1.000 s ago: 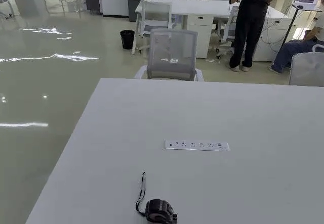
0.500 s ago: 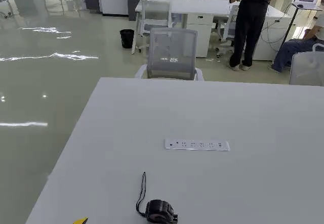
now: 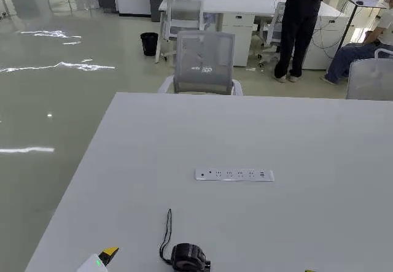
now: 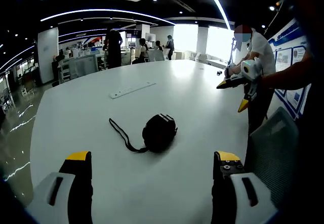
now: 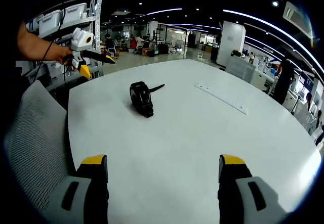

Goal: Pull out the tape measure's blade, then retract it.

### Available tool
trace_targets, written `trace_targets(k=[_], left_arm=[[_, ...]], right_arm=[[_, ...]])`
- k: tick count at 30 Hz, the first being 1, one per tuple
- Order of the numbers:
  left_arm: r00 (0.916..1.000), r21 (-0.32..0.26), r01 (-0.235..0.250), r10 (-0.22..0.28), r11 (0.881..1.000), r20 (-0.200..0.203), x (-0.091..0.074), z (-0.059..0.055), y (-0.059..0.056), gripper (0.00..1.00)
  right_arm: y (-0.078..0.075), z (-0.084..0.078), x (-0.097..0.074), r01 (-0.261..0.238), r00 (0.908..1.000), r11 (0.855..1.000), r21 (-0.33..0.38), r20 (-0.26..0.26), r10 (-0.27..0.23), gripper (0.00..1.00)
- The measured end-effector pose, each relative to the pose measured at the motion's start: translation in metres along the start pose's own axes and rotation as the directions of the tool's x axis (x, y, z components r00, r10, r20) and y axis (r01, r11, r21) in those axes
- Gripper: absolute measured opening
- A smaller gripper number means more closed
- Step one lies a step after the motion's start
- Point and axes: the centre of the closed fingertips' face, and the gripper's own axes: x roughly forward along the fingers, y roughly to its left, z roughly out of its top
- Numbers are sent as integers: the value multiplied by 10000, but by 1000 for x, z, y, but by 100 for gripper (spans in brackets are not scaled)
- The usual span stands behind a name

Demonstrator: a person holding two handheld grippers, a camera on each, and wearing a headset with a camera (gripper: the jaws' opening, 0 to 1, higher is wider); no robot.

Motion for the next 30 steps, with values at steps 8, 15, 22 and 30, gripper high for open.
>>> trace_targets(k=[8,15,22,30], left_arm=[[9977,784,545,-511,9954,-438,23,9,3,99],[9935,1311,938,-842,9869,-771,39,10,5,99],[9845,2019,1457,-1219,9685,-1258,54,11,8,95],[9737,2420,1914,-1531,9512,-1686,70,8,9,92]], right_arm=[[1,13,24,-606,9982,9971,-456,-72,604,90],[3,30,47,-1036,9946,9921,-705,-84,1033,88],[9,43,69,-1456,9893,9820,-1205,-129,1451,85],[12,43,90,-1775,9839,9710,-1602,-480,1719,80]])
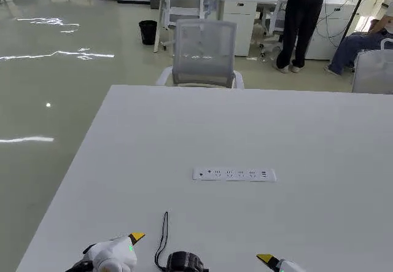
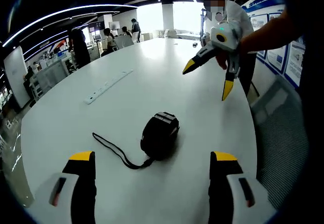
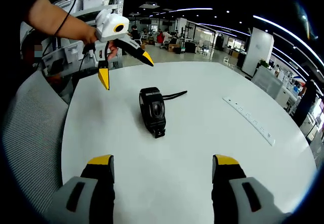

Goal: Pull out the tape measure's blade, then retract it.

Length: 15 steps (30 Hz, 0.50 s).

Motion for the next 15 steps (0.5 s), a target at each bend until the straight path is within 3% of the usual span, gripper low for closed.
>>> trace_targets(k=[8,11,13,15], left_arm=[[9990,532,369,-354,9979,-282,13,3,-3,85],[9978,796,543,-511,9954,-414,20,2,-3,82],[9957,1456,643,-538,9872,-749,25,0,-2,77],[9931,1737,695,-516,9824,-1054,32,-1,-1,73]], right_arm=[[2,4,16,-281,9995,9992,-285,-145,277,75],[3,9,22,-423,9991,9972,-625,-129,415,68],[3,14,27,-446,9990,9958,-801,-117,438,64],[4,17,34,-647,9978,9927,-1013,-218,629,63]])
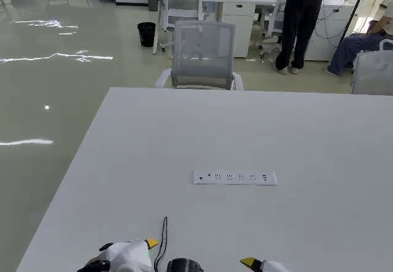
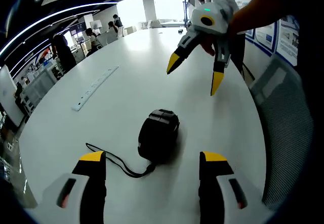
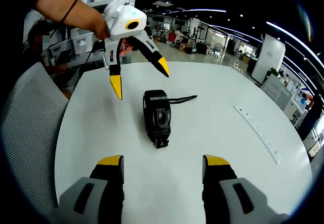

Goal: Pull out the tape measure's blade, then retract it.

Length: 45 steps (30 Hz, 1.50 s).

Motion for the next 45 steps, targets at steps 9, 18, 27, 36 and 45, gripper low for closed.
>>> trace_targets(k=[9,18,27,36,45], left_arm=[[9996,-82,258,-258,9996,-69,20,8,2,66],[9948,638,719,-670,9954,-763,34,1,-2,53],[9905,763,1131,-1064,9906,-873,39,5,0,47],[9792,1306,1632,-1444,9779,-1422,47,3,-6,43],[9767,1268,1710,-1512,9771,-1522,50,4,-5,37]], right_arm=[[9,-8,29,-920,9930,9955,-231,-760,900,49],[4,-5,47,-1089,9894,9938,-228,-989,1062,41],[2,-1,62,-1267,9844,9906,-521,-1291,1191,34],[-5,0,75,-1458,9815,9888,-312,-1302,1406,33],[-2,-1,81,-1783,9744,9820,-617,-1498,1675,28]])
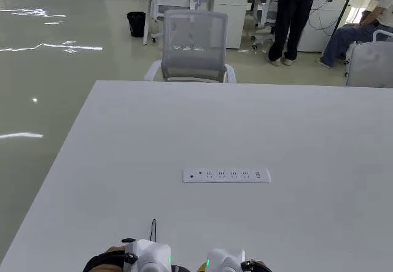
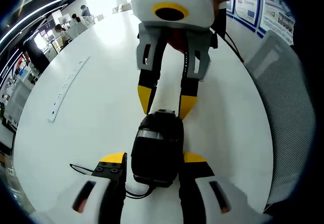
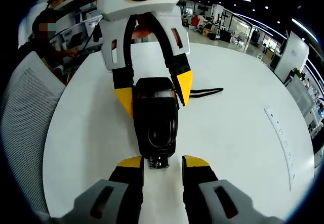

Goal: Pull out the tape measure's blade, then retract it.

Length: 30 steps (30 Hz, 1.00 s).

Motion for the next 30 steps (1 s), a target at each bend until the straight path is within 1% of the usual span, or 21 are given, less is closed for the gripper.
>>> trace_targets(k=[4,5,6,7,8,10,11,12,13,14,15,16,22,25,30], left_arm=[[10000,23,46,-46,10000,28,2,1,-1,36],[10000,106,87,-87,9999,7,3,1,-2,36],[9996,268,288,-287,9992,-42,4,1,-6,33],[9999,371,143,-140,9992,-82,4,1,-4,33],[9998,395,161,-157,9991,-84,4,1,-4,33],[9998,350,204,-201,9992,-76,5,1,-4,32],[9998,336,216,-214,9992,-64,5,1,-3,32],[9997,290,235,-233,9993,-66,5,1,-4,31],[9997,291,250,-249,9993,-69,5,0,-4,31],[9996,254,264,-262,9993,-88,5,0,-4,31],[9995,189,291,-289,9994,-119,5,0,-3,31],[9995,172,298,-295,9994,-147,5,0,-3,31],[9991,-42,310,-312,9995,-276,6,-2,-3,31],[9991,54,240,-238,9997,-362,7,-2,-4,31],[9991,-30,149,-150,9999,-394,8,-3,-4,30]], right_arm=[[4,-1,4,-203,9998,9997,-158,-75,202,26],[6,-1,5,-274,9996,9993,-240,-94,272,25],[8,-2,6,-346,9994,9990,-270,-109,343,23],[8,-3,8,-296,9994,9988,-391,-165,290,22],[7,-4,9,-321,9993,9984,-467,-181,313,22],[7,-3,8,-353,9992,9986,-389,-188,346,21],[7,-4,8,-411,9989,9983,-406,-246,402,19],[5,-10,8,-333,9983,9978,-575,-501,304,16],[7,-6,9,-490,9986,9939,-985,-250,467,13],[6,-6,9,-405,9987,9970,-667,-336,383,13],[6,-4,9,-427,9985,9979,-489,-350,410,13],[5,-5,9,-412,9986,9975,-580,-347,392,13],[5,-6,10,-363,9985,9979,-540,-420,341,12],[5,-7,10,-328,9983,9959,-846,-507,286,12],[4,-8,10,-279,9982,9961,-840,-546,234,11]])
